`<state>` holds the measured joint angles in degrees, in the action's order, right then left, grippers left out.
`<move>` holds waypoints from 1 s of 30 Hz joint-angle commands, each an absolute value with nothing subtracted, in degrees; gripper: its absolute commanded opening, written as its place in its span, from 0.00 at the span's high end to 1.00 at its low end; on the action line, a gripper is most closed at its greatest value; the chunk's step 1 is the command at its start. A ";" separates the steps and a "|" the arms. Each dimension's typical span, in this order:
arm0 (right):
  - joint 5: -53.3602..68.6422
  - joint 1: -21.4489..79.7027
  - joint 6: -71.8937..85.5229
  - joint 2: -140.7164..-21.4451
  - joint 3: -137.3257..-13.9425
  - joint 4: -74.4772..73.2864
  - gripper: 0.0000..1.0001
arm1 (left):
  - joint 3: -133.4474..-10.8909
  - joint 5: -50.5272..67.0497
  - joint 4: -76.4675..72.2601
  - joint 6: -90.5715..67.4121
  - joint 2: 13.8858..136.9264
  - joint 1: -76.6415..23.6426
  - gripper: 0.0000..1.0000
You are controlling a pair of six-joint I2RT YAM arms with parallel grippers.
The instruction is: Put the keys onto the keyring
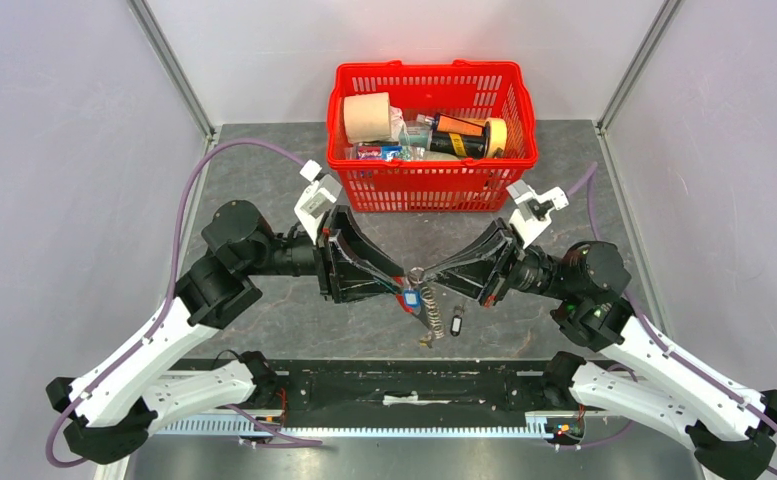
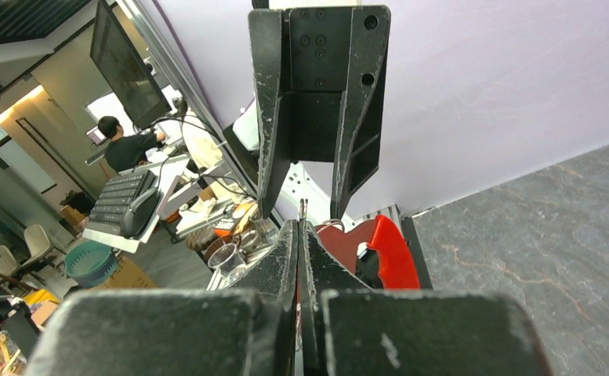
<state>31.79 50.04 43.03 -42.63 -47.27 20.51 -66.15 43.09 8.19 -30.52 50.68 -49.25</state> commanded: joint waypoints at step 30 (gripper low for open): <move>25.12 50.89 41.13 -41.67 -45.09 33.81 1.00 | -68.82 43.68 -4.83 -41.13 54.75 -49.22 0.69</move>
<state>26.52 50.50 41.80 -41.95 -44.38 30.37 -67.53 43.09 -2.13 -39.33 55.35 -49.25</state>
